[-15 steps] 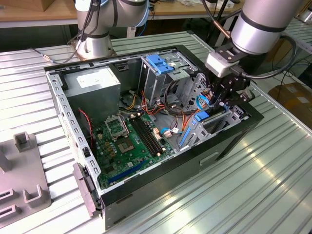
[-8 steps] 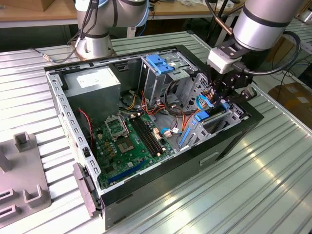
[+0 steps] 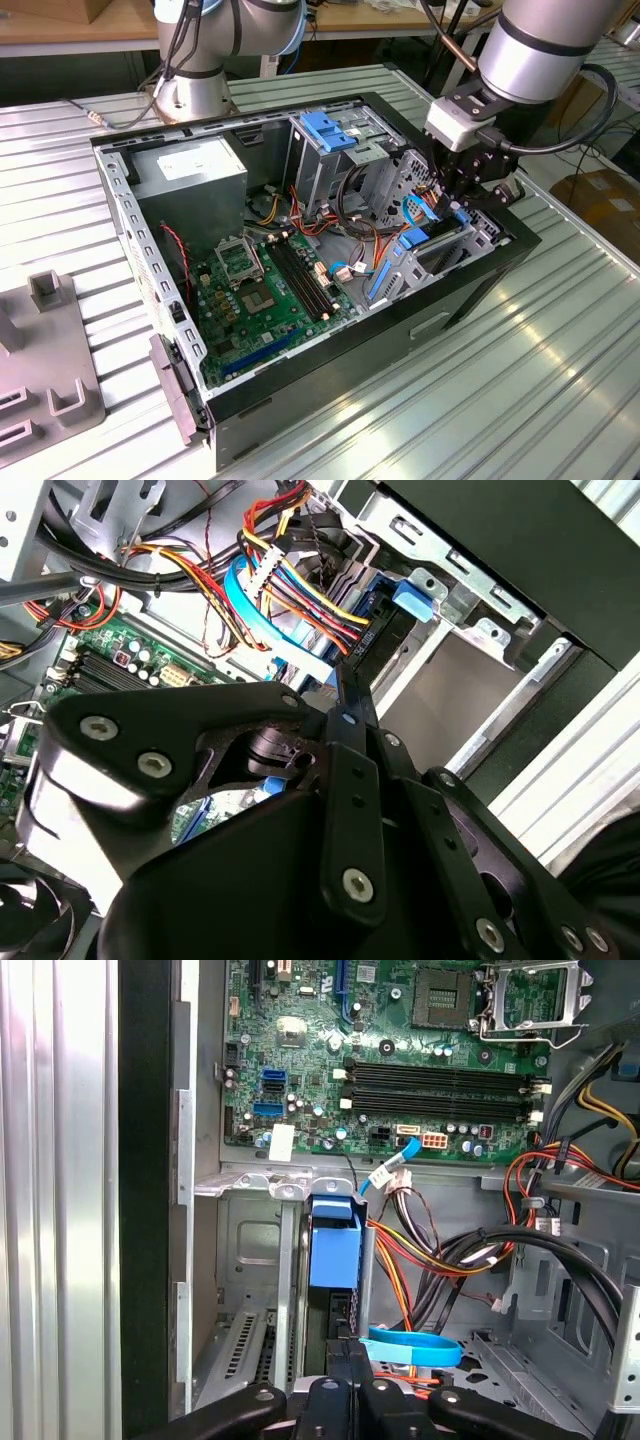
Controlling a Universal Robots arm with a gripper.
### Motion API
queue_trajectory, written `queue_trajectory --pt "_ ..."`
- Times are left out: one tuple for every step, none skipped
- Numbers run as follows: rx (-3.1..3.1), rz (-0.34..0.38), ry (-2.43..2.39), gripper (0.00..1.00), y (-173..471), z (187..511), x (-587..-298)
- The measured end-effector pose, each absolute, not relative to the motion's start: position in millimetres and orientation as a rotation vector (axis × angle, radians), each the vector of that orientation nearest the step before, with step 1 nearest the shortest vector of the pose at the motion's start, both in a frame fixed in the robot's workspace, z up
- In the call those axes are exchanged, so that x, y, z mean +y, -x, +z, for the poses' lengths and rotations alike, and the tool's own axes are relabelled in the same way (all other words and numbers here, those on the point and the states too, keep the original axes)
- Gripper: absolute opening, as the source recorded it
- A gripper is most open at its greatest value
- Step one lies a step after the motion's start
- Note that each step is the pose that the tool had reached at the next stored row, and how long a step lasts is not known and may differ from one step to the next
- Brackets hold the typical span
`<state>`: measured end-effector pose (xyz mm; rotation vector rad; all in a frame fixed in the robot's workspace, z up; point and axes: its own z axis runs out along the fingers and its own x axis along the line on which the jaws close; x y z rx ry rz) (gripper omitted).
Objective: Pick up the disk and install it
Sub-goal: 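Insert the second disk wire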
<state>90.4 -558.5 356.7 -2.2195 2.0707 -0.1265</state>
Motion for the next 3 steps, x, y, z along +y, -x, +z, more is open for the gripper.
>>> queue_trajectory --pt "2.071 -0.127 2.219 0.1 -90.4 356.7 -558.5" --pt "2.071 -0.127 2.219 0.1 -90.4 356.7 -558.6" --pt "2.071 -0.127 2.219 0.1 -90.4 356.7 -558.5"
